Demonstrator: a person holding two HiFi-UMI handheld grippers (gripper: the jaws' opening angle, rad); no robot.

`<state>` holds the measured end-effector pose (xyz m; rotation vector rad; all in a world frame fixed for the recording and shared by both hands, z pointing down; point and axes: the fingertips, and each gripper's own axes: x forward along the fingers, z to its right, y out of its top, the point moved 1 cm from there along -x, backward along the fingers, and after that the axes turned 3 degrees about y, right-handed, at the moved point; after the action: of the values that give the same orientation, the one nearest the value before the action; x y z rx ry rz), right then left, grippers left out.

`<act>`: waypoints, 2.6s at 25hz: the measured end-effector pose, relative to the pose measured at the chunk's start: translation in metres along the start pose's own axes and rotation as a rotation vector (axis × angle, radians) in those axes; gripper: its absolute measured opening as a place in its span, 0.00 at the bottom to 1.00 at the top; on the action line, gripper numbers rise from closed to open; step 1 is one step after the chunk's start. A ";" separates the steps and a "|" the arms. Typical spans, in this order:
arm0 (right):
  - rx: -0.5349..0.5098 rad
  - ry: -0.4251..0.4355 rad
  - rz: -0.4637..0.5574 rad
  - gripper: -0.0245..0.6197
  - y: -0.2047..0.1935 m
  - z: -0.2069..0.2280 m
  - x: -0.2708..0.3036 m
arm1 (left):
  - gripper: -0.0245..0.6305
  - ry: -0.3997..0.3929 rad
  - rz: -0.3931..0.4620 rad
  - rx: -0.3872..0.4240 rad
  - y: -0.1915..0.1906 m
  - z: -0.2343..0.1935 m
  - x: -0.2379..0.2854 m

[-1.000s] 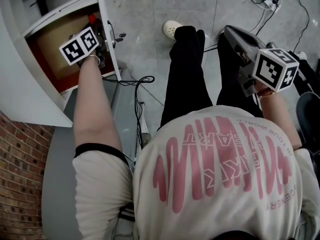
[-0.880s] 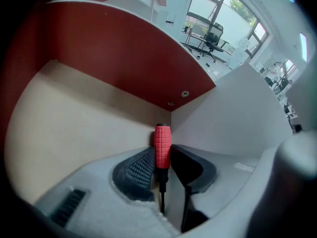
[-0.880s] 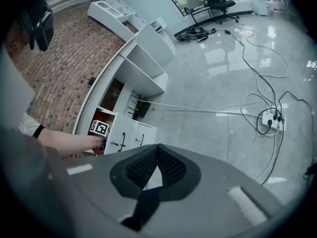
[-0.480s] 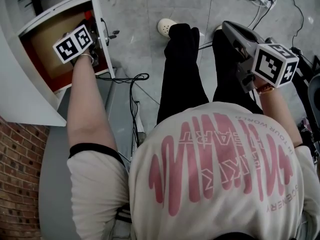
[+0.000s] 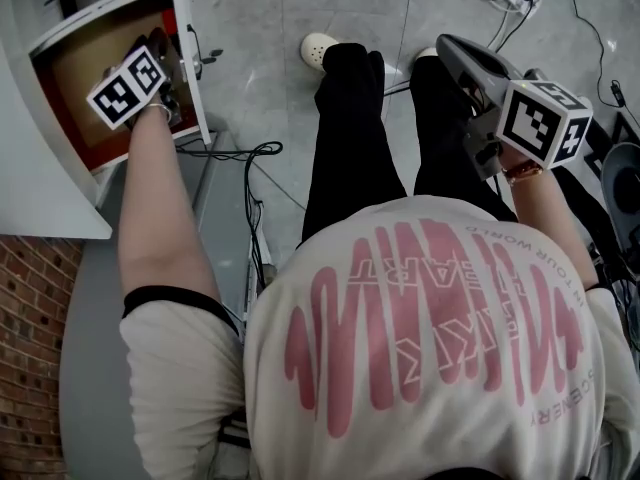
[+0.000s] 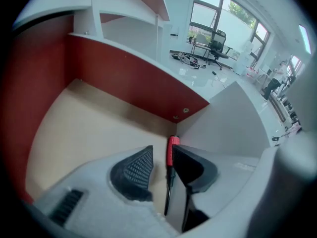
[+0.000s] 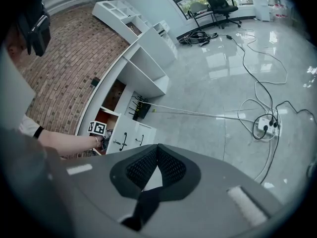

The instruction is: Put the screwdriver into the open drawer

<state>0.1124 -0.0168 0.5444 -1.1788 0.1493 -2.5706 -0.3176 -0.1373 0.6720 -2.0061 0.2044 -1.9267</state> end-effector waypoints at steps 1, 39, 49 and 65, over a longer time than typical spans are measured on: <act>-0.004 0.003 0.001 0.05 0.000 -0.001 -0.003 | 0.21 0.017 0.022 -0.007 0.003 -0.002 -0.007; -0.729 0.563 0.289 0.06 0.120 -0.276 -0.222 | 0.04 0.003 1.046 -0.415 0.040 0.217 -0.494; -0.928 0.646 0.344 0.06 0.092 -0.312 -0.273 | 0.04 0.035 1.184 -0.394 0.016 0.267 -0.578; -0.988 0.658 0.305 0.06 0.037 -0.277 -0.314 | 0.04 0.072 1.163 -0.461 -0.056 0.324 -0.588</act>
<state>0.1047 0.0388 0.1276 -0.3774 1.7221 -2.4839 -0.0432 0.1640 0.1353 -1.4179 1.5403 -1.1973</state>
